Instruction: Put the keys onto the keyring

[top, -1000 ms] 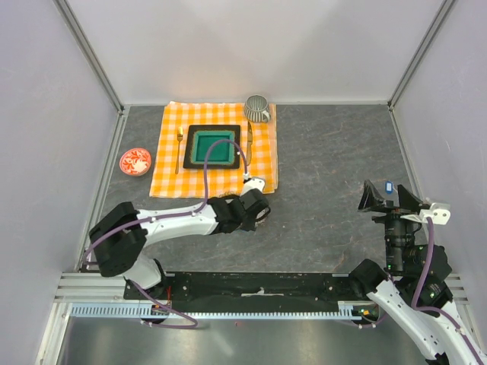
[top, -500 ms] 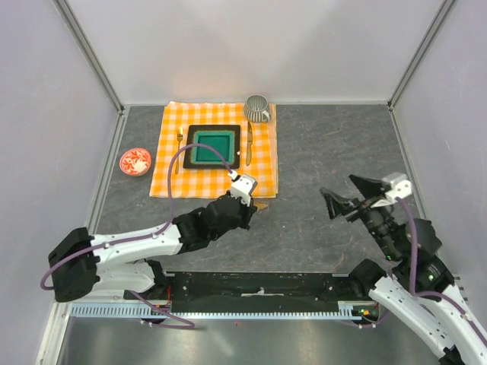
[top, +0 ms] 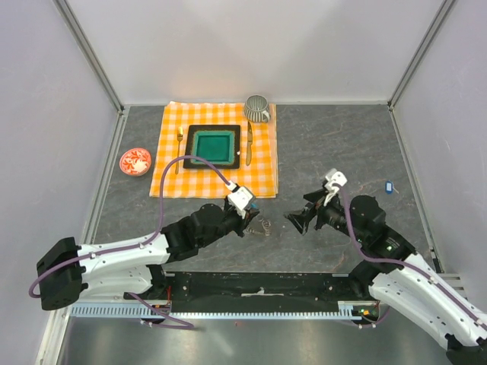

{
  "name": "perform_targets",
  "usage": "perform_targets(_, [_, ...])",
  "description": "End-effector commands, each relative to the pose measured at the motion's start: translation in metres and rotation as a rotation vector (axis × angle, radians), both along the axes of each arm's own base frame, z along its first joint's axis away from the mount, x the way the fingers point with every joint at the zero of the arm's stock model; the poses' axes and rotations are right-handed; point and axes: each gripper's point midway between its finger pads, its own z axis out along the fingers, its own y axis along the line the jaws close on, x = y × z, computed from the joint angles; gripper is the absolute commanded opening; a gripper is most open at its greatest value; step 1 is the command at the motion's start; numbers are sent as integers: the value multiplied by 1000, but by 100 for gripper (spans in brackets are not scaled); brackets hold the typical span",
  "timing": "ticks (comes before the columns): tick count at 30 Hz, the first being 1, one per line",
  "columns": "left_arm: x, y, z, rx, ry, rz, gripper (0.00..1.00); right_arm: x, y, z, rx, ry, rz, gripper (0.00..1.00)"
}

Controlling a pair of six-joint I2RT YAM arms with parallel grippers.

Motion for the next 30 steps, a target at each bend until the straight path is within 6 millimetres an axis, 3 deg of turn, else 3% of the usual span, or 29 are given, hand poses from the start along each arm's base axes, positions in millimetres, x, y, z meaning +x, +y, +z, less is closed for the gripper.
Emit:
perform_targets(1, [-8, -9, 27, -76, -121, -93, 2, -13, 27, -6, 4, -59, 193, 98])
perform_targets(9, [-18, -12, 32, -99, -215, -180, 2, -14, 54, -33, 16, -44, 335, 84])
perform_targets(13, [-21, -14, 32, -89, -235, -210, 2, -15, 67, -40, 32, -75, 409, 68])
perform_targets(19, [-26, -10, 42, -119, -253, -223, 2, -19, 77, -49, 36, -89, 487, 54])
perform_targets(25, [-28, -10, 44, -132, -260, -233, 2, -22, 81, -44, 60, -126, 519, 48])
perform_targets(30, [-30, -12, 48, -143, -264, -244, 2, -21, 84, -53, 51, -104, 530, 42])
